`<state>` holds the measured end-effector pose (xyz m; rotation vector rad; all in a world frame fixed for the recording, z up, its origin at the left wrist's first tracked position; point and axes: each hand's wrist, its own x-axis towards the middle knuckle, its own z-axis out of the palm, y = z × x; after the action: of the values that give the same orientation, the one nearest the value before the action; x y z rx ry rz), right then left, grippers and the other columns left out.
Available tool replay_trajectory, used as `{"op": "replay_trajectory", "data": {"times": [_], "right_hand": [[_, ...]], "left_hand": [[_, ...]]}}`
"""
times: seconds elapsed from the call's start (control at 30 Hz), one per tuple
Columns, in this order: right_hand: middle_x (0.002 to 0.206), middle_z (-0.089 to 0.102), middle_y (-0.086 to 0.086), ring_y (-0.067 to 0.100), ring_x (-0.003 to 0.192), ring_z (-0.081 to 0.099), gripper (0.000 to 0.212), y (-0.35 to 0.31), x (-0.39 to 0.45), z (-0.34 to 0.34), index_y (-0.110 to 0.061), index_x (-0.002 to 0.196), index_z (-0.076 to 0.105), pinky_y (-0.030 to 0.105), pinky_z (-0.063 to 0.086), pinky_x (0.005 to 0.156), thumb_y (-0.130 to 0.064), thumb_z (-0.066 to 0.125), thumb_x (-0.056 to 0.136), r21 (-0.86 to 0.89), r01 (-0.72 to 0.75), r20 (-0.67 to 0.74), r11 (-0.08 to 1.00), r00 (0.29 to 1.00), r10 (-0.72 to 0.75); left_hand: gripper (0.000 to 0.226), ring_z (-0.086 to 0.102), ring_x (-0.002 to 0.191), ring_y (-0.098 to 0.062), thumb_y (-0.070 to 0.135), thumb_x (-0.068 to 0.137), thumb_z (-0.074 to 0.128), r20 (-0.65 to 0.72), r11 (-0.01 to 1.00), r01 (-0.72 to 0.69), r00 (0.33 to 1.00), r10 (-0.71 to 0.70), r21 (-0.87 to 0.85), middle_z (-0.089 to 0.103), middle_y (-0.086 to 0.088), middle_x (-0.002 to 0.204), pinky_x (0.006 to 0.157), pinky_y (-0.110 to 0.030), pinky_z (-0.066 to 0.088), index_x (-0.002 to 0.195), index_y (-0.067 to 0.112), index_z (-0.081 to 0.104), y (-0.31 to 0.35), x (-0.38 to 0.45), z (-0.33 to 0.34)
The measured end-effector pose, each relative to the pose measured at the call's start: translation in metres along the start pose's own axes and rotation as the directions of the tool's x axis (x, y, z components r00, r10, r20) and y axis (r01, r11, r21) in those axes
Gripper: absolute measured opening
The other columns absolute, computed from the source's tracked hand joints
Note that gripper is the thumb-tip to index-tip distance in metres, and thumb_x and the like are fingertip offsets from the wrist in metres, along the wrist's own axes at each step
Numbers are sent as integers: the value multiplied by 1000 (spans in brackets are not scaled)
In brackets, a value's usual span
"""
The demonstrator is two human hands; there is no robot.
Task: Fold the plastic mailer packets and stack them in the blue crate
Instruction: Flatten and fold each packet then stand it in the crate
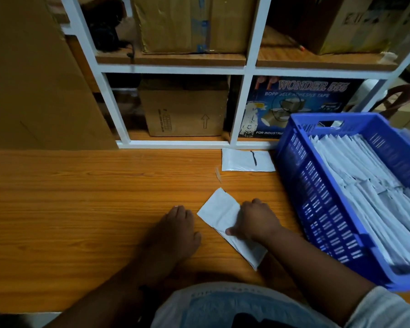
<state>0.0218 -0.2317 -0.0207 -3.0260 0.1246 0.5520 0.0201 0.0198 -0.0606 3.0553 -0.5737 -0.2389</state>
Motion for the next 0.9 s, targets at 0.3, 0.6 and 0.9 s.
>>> {"op": "replay_trajectory", "data": {"times": [0.3,0.6,0.9], "right_hand": [[105,69,-3,17,91,63,29,52,-45,-99,-27,114,63,35,51,78,-47,75,95,437,-53,-119,898,986,116],[82,61,-8,18,77,60,32,197,-126,-185,-26,85,54,33,41,59,-42,82,91,598,-87,-460,797,776,431],[96,72,8,26,78,73,27,274,-147,-139,-16,97,62,45,65,58,-41,74,98,774,-152,-345,614,712,612]], "left_hand": [[53,66,95,-30,64,92,35,-144,985,-113,985,95,-127,68,-2,97,75,-40,54,95,21,66,37,31,-59],[44,62,121,-18,58,103,56,-244,859,-423,900,361,-289,69,7,130,104,-40,50,131,28,69,158,59,-136],[90,45,149,-20,61,101,61,-141,753,-449,887,439,-481,30,4,173,118,-43,45,170,41,7,239,60,-141]]}}
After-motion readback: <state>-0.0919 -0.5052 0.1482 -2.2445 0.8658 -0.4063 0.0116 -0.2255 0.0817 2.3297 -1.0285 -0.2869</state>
